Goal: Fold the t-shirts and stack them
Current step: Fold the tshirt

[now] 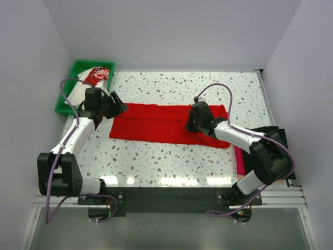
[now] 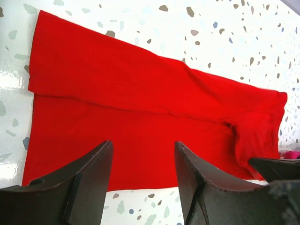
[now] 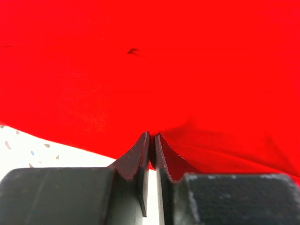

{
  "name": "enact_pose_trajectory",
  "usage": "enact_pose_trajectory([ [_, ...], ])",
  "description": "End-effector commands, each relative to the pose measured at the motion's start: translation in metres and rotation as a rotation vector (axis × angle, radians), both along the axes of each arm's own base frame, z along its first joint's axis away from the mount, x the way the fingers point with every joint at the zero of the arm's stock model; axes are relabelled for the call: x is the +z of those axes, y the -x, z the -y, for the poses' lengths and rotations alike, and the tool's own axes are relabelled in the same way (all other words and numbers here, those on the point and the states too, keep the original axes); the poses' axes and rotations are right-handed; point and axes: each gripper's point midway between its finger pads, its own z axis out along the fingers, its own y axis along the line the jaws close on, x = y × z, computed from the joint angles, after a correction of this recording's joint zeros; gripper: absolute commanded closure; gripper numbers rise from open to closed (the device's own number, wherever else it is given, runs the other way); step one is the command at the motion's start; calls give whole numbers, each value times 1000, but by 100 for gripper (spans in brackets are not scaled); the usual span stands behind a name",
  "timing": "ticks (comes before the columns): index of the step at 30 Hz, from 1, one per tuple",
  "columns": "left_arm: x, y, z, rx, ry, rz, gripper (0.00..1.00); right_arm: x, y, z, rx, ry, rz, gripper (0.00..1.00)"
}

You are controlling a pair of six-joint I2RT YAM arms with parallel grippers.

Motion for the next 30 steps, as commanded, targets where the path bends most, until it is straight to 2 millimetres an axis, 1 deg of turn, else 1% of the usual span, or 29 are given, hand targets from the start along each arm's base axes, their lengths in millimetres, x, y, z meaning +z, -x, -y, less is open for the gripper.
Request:
enact_pose_trajectory([
  [1,4,0,2,-32,-5,37,40,2,-5,1,-40,10,9,87],
  [2,2,0,3,-34,-5,30,40,3,-3,0,-30,4,6,86],
  [3,1,0,3,-31,-5,27,40,4,0,-4,-15,-1,8,82],
  [4,-2,0,3,-28,-4,18,40,6,1,-4,-10,-2,13,75],
  [5,-2,0,3,-28,-3,16,40,8,3,-5,-7,-4,19,72],
  [8,-5,-1,4,-22,9,6,40,11,3,3,-21,26,32,63],
  [9,-8,0,4,-21,12,-4,40,10,5,5,-20,41,24,57],
  [12,-13,0,4,-11,16,-16,40,17,3,7,-25,49,34,52],
  [14,-16,-1,4,1,11,-28,41,18,5,13,-50,70,22,52],
  [15,-20,-3,2,17,-3,-38,41,18,5,18,-67,88,20,54],
  [16,-19,-6,2,24,-15,-38,43,17,9,23,-87,105,3,56],
  [17,-29,-3,7,19,-36,-79,44,19,8,30,-116,126,7,58],
  [18,-33,-5,5,38,-74,-90,45,17,11,35,-129,143,-6,59],
  [19,-34,-6,8,38,-89,-96,46,21,12,39,-154,138,4,59],
  [20,-40,-3,16,26,-107,-112,50,17,14,47,-182,157,1,59],
  [21,-54,0,13,56,-135,-152,52,16,13,54,-205,156,-4,59],
  [22,-61,3,15,61,-142,-167,55,14,14,58,-224,144,-14,59],
  [23,-66,5,19,59,-145,-173,61,9,15,62,-235,139,-30,59],
  [24,-74,7,20,67,-154,-188,64,7,14,70,-257,124,-42,59],
  [25,-84,12,16,96,-171,-209,67,5,11,73,-272,113,-44,59],
  [26,-89,15,19,95,-183,-215,70,-2,12,78,-284,109,-65,59],
  [27,-94,16,14,121,-208,-217,72,-3,7,83,-299,78,-77,60],
  [28,-102,22,12,134,-223,-235,73,-6,5,87,-313,74,-82,60],
  [29,-105,24,12,139,-234,-235,77,-14,4,90,-323,82,-100,60],
  [30,-111,26,8,155,-259,-244,78,-17,2,95,-338,86,-109,60],
])
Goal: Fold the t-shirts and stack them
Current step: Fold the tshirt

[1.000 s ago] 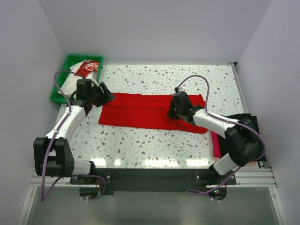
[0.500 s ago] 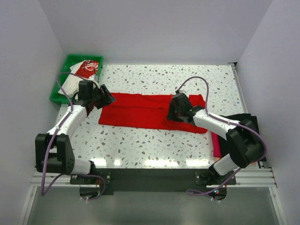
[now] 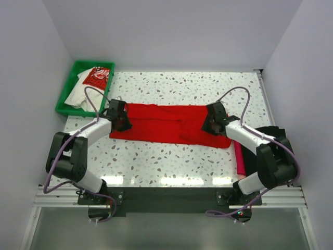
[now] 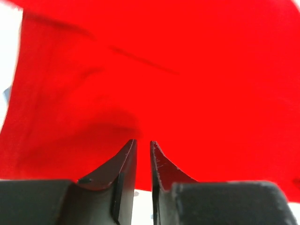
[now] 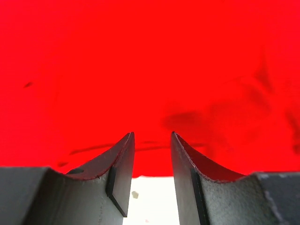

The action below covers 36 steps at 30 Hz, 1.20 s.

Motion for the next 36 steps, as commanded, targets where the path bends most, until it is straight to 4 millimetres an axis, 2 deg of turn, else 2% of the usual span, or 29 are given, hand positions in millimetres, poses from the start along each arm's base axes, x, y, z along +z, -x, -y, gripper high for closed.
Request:
enact_pose_trajectory([
  [1,-17,4,-18,94,-96,-1,79,-8,-11,7,-61,-31,-10,60],
  [4,-32,14,-25,116,-164,-27,82,-22,-17,9,-74,-21,-41,60],
  [9,-50,31,-22,101,-187,-63,87,-32,-39,13,-98,-17,-67,60],
  [10,-53,35,-22,96,-191,-73,88,-42,-40,15,-94,-1,-96,60],
  [11,-54,38,-19,89,-189,-74,90,-37,-51,13,-87,-9,-85,60],
  [15,-58,54,-3,50,-150,-89,94,-39,-79,22,-85,20,-107,59],
  [16,-59,60,2,35,-145,-95,96,-36,-97,21,-67,30,-93,59],
  [18,-57,69,13,16,-101,-97,97,-34,-115,21,-48,62,-89,57],
  [19,-61,82,20,4,-82,-114,98,-18,-134,18,-19,79,-61,57],
  [20,-57,84,29,-5,-51,-95,98,-33,-141,16,-4,97,-90,57],
  [21,-61,96,34,-18,-31,-112,98,-33,-151,14,12,103,-84,56],
  [22,-61,106,48,-31,-1,-117,97,-18,-172,8,41,103,-46,56],
  [23,-58,109,58,-41,31,-102,97,-18,-181,5,57,103,-38,55],
  [24,-62,120,67,-32,72,-125,97,-36,-187,2,72,112,-67,55],
  [25,-62,132,85,-80,99,-129,97,-18,-209,-9,109,87,-11,55],
  [26,-61,136,99,-101,132,-122,97,-19,-217,-15,131,75,-5,55],
  [27,-59,141,113,-107,173,-132,96,-39,-219,-22,159,74,-43,54],
  [28,-57,153,134,-168,191,-134,96,-23,-238,-31,184,66,11,53],
  [29,-61,157,147,-191,197,-147,95,-26,-243,-39,219,45,14,53],
  [30,-54,155,166,-216,222,-145,94,-45,-242,-48,250,48,-22,52],
  [31,-49,159,189,-273,248,-131,94,-31,-257,-57,276,46,27,52],
  [32,-60,163,199,-294,236,-161,94,-33,-259,-65,303,38,28,51],
  [33,-51,157,220,-330,267,-150,93,-35,-259,-76,331,45,32,49],
  [34,-51,162,234,-370,284,-166,93,-37,-266,-82,354,55,51,48],
  [35,-63,164,241,-386,271,-189,93,-37,-265,-96,392,45,58,45],
  [36,-57,159,255,-415,290,-181,93,-38,-268,-102,410,45,78,43],
])
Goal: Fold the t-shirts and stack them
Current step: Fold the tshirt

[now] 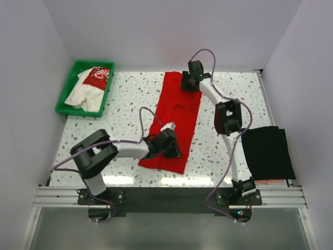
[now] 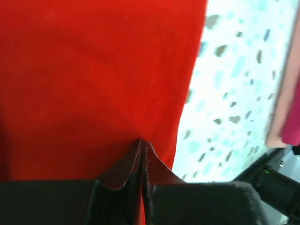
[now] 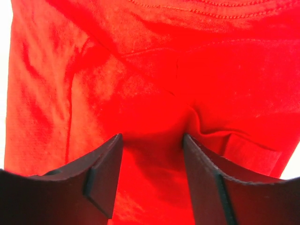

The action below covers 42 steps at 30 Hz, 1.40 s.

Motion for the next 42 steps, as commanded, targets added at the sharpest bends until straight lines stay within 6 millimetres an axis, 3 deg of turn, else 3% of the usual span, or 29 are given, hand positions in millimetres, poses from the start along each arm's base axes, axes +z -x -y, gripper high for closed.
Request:
enact_pose_trajectory([
  [1,-24,18,23,-87,-20,-102,93,-11,11,-43,175,11,-15,42],
  [5,-25,14,36,-113,1,-100,92,-7,3,-55,209,-16,31,36],
  [8,-15,9,45,-145,25,-70,86,3,-4,-61,225,-36,67,34],
  [10,-1,2,55,-172,50,-29,77,17,-8,-63,222,-48,94,32],
  [13,31,-9,62,-201,83,55,67,51,-11,-62,205,-61,142,26],
  [14,39,-11,63,-207,88,75,65,63,-11,-61,197,-61,160,19],
  [15,49,-15,63,-215,92,109,63,95,-11,-59,191,-70,209,16],
  [16,67,-19,61,-218,113,143,59,106,-9,-55,174,-64,221,13],
  [17,74,-21,58,-216,114,160,58,119,-7,-50,160,-66,235,10],
  [18,77,-22,52,-204,101,172,57,150,-1,-44,146,-71,265,9],
  [20,89,-23,36,-183,112,189,55,169,11,-35,101,-76,260,7],
  [21,93,-26,28,-165,118,190,55,187,29,-28,75,-91,248,7],
  [22,105,-25,20,-152,130,208,55,192,39,-25,63,-101,241,7],
  [23,100,-23,8,-128,115,205,55,202,51,-20,41,-110,247,7],
  [24,95,-22,-6,-104,88,185,54,169,72,-14,7,-114,158,7],
  [25,102,-19,-17,-85,88,190,54,204,93,-8,3,-155,204,9],
  [26,93,-14,-30,-67,63,171,54,201,109,-7,2,-176,188,11],
  [27,92,-16,-41,-28,52,162,54,161,136,-3,-21,-178,91,12],
  [28,94,-10,-52,-15,45,147,54,185,158,3,-22,-203,135,13],
  [29,85,-8,-66,28,17,127,54,178,175,1,-17,-209,124,14],
  [30,82,-7,-76,50,2,117,54,142,205,8,-29,-187,44,14],
  [31,85,-2,-85,60,-5,117,54,152,225,13,-27,-209,67,19],
  [32,76,3,-96,83,-30,105,54,146,243,12,-13,-214,49,21],
  [33,74,6,-102,93,-40,101,53,114,270,17,-14,-202,-28,23],
  [34,76,10,-109,103,-43,102,53,121,287,18,-8,-220,-13,25],
  [35,69,15,-116,119,-58,88,52,112,304,15,11,-237,-46,27],
  [36,66,17,-121,131,-62,82,51,91,325,18,11,-238,-103,29],
  [38,57,25,-130,146,-68,51,50,77,361,18,32,-249,-144,34],
  [42,40,37,-132,130,-65,5,49,56,403,19,48,-297,-219,39],
])
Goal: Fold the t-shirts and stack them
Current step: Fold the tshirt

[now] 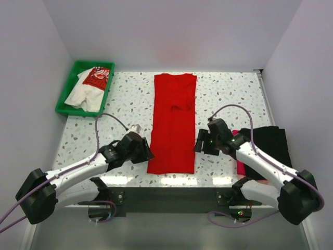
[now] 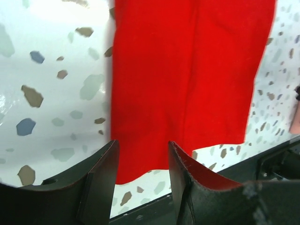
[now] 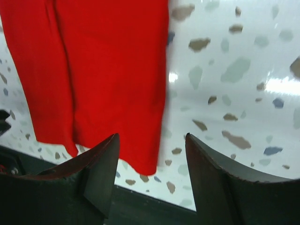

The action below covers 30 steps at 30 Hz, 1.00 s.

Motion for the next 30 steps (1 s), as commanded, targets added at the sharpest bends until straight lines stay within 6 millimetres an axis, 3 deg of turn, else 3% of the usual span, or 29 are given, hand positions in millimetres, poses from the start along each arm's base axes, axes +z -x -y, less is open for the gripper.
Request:
enact_pose_trajectory([
  [1,-17,11,-6,13,-7,-59,49,7,22,-9,-10,-115,-21,39],
  [5,-33,19,-9,-9,-38,-106,49,-13,47,-11,3,-150,-81,40],
  [12,-44,28,-10,-26,-48,-149,49,-42,75,-32,56,-193,-190,43],
  [26,-62,55,-10,-52,-25,-234,66,-56,85,-37,48,-218,-244,54],
  [30,-64,63,-2,-78,-11,-244,73,-62,89,-35,54,-208,-258,64],
])
